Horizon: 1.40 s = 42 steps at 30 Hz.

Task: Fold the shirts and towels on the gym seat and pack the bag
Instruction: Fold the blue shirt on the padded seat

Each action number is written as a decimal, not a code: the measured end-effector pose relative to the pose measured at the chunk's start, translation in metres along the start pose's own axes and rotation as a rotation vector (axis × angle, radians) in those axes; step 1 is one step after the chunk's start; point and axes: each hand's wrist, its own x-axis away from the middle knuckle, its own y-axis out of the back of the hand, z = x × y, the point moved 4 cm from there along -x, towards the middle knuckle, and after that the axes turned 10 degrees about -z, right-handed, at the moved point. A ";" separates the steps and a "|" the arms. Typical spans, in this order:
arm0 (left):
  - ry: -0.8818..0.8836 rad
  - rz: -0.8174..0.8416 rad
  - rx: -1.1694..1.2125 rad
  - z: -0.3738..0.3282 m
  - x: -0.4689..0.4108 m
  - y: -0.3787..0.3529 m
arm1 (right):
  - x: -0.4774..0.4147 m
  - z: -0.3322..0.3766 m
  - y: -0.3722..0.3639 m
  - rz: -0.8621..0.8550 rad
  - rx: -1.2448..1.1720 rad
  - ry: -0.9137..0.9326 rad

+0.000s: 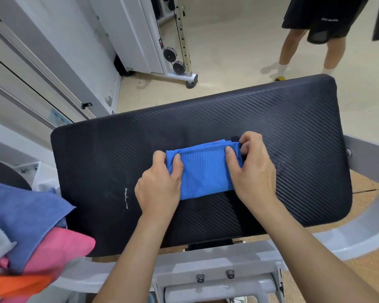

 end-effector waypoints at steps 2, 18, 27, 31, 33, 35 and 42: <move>-0.001 -0.043 0.013 -0.002 0.000 0.003 | -0.001 -0.001 0.001 -0.057 -0.010 0.070; -0.851 0.116 -0.304 -0.017 0.046 -0.016 | -0.012 0.004 -0.004 0.130 0.121 0.657; -0.749 -0.029 -0.303 -0.042 0.034 -0.022 | 0.003 -0.017 0.014 0.454 0.369 0.717; -0.753 -0.035 -0.256 -0.053 0.023 -0.016 | -0.006 -0.015 0.015 0.426 0.217 0.623; -0.647 0.058 -0.243 -0.061 0.011 -0.003 | -0.013 -0.011 0.013 0.446 0.048 0.469; -0.407 0.208 -0.191 -0.062 -0.004 0.011 | -0.023 -0.006 0.014 0.474 -0.198 0.181; 0.788 0.568 1.035 -0.052 0.032 0.029 | 0.018 0.043 0.024 0.821 -0.924 -0.553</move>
